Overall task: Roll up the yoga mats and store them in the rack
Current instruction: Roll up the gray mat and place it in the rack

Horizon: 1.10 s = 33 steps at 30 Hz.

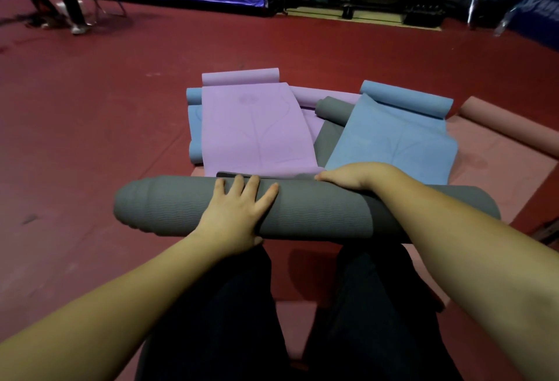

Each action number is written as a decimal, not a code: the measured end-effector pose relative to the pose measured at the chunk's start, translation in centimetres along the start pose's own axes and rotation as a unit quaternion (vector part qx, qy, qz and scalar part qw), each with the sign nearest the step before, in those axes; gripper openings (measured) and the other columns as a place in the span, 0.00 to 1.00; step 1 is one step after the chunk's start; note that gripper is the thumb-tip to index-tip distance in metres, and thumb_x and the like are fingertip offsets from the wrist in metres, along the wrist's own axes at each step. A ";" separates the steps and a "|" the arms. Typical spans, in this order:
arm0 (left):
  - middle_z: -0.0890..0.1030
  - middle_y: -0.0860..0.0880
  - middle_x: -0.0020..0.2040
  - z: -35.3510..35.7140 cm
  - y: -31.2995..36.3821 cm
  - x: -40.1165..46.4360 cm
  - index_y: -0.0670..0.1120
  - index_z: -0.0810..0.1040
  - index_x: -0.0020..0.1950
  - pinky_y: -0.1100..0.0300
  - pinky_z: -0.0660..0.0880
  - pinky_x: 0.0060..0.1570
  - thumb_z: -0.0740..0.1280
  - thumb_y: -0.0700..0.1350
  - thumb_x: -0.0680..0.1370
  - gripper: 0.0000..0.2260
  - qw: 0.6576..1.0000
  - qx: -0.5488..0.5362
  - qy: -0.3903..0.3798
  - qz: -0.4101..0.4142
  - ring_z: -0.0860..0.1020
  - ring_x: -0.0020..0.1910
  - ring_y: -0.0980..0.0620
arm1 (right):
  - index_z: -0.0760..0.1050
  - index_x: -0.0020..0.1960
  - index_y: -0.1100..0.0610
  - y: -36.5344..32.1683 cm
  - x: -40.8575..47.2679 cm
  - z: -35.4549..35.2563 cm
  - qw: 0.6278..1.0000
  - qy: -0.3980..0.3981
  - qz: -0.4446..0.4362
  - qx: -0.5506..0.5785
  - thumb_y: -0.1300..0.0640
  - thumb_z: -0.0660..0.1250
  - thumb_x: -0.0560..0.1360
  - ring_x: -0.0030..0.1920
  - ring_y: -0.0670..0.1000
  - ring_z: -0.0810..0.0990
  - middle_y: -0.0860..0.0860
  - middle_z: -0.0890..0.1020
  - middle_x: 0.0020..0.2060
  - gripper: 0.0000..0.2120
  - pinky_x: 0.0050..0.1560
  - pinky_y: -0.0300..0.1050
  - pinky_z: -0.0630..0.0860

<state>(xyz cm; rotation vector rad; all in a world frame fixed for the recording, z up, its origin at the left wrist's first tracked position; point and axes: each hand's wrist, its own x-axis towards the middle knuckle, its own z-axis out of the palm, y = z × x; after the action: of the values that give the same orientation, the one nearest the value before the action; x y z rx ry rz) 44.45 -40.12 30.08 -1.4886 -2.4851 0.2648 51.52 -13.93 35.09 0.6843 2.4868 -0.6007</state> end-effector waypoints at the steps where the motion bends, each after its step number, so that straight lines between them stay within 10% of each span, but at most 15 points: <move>1: 0.72 0.37 0.67 -0.4 -0.1 -0.4 0.49 0.56 0.74 0.35 0.69 0.58 0.75 0.65 0.57 0.52 1.000 0.000 0.002 0.004 0.72 0.60 0.36 | 0.71 0.72 0.50 -0.1 -0.4 -0.1 1.000 -0.011 -0.007 -0.005 0.34 0.53 0.78 0.72 0.53 0.68 0.52 0.68 0.74 0.30 0.72 0.51 0.61; 9: 0.74 0.40 0.64 -2.9 0.2 -4.0 0.49 0.61 0.74 0.39 0.73 0.55 0.69 0.71 0.55 0.52 0.999 -0.021 -0.008 0.036 0.75 0.55 0.39 | 0.73 0.69 0.45 -0.1 -4.2 0.8 0.996 -0.074 -0.034 -0.018 0.36 0.51 0.81 0.69 0.51 0.71 0.49 0.72 0.71 0.24 0.67 0.47 0.62; 16: 0.67 0.49 0.71 -3.6 -0.7 -1.7 0.54 0.49 0.79 0.47 0.68 0.64 0.67 0.74 0.61 0.54 0.992 -0.067 -0.102 0.041 0.68 0.66 0.45 | 0.79 0.56 0.50 0.6 -3.6 1.8 0.989 0.101 -0.074 -0.081 0.38 0.53 0.81 0.56 0.53 0.77 0.51 0.81 0.57 0.22 0.55 0.46 0.71; 27: 0.71 0.52 0.67 -4.3 -3.8 4.8 0.57 0.59 0.76 0.53 0.69 0.65 0.79 0.66 0.59 0.51 0.923 -0.253 -0.288 0.039 0.71 0.66 0.50 | 0.78 0.54 0.48 1.3 -3.7 5.2 0.957 0.250 -0.060 -0.132 0.29 0.44 0.77 0.55 0.55 0.79 0.50 0.82 0.52 0.31 0.46 0.48 0.68; 33: 0.66 0.55 0.69 -3.7 -3.6 3.9 0.55 0.64 0.76 0.54 0.64 0.66 0.73 0.70 0.61 0.47 0.957 -0.236 -0.161 0.053 0.64 0.67 0.52 | 0.79 0.58 0.49 1.2 -2.6 3.7 0.976 0.192 -0.028 -0.102 0.30 0.45 0.77 0.58 0.55 0.77 0.51 0.82 0.56 0.33 0.49 0.48 0.71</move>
<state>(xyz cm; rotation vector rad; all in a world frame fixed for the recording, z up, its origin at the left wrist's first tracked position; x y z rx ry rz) 40.72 -38.27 35.02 -1.8958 -2.8722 -0.0884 55.41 -15.82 33.25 0.7042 2.8807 -0.2398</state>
